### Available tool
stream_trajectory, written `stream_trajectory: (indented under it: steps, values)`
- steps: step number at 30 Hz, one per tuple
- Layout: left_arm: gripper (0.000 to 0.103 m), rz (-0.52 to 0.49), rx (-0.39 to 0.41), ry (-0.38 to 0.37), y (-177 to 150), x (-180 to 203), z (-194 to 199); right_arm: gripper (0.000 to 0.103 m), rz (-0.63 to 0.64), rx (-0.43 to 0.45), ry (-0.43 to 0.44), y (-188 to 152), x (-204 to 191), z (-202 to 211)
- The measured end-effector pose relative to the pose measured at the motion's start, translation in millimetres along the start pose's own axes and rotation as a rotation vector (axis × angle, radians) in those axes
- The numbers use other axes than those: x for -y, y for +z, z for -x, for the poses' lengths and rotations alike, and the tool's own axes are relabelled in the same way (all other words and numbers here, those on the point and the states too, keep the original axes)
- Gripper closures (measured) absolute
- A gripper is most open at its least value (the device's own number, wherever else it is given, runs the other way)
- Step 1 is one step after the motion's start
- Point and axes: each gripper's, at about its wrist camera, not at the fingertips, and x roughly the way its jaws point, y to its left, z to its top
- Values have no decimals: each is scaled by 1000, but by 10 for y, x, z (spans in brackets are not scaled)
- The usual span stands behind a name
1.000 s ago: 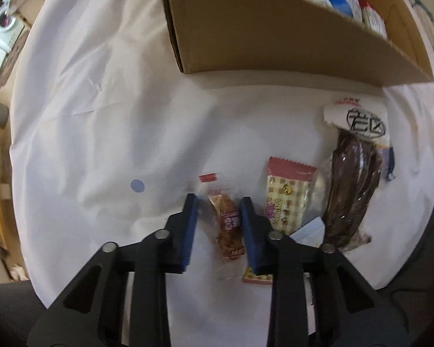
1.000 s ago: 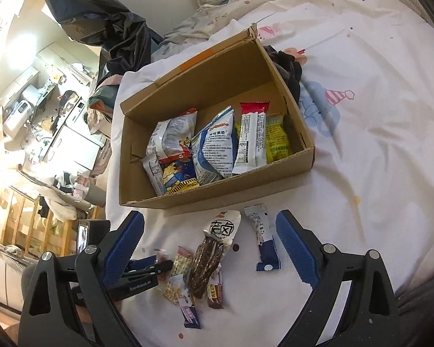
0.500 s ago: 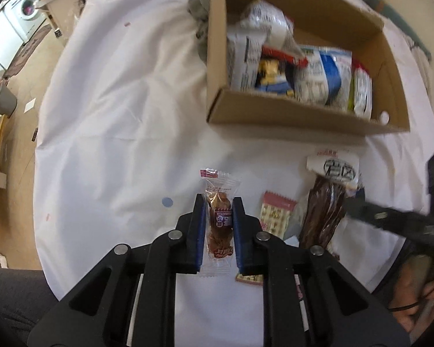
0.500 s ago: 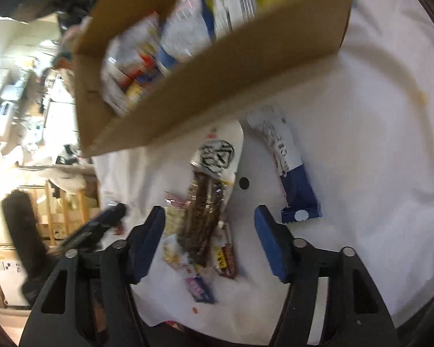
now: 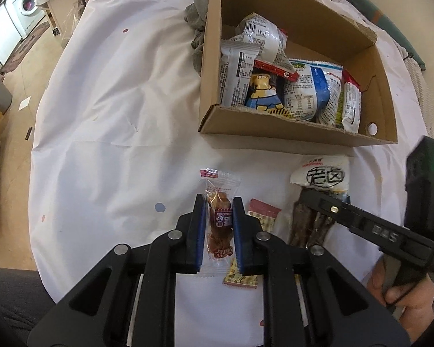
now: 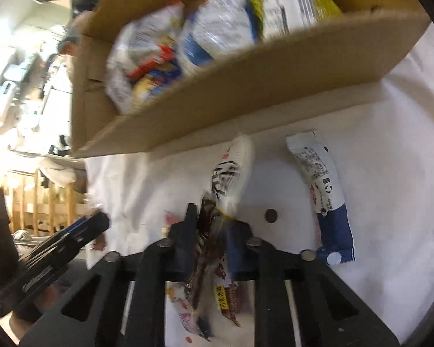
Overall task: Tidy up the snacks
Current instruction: 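Grasp a small wrapped cake with the left gripper while the right grasps a white stick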
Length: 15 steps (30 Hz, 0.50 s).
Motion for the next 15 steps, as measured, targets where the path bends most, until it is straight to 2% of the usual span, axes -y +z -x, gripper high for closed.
stream_trajectory:
  steps: [6,12,15]
  values:
    - [89,-2,36,-26,1,19,141,89,-17,104,111,-108,-54,537]
    - [89,-9,108,-40,-21,41,419,93,43,197,144,-124,-152,1021]
    - [89,-10,176,-43,26,41,631,96,75,246,163,-73,-205,1271]
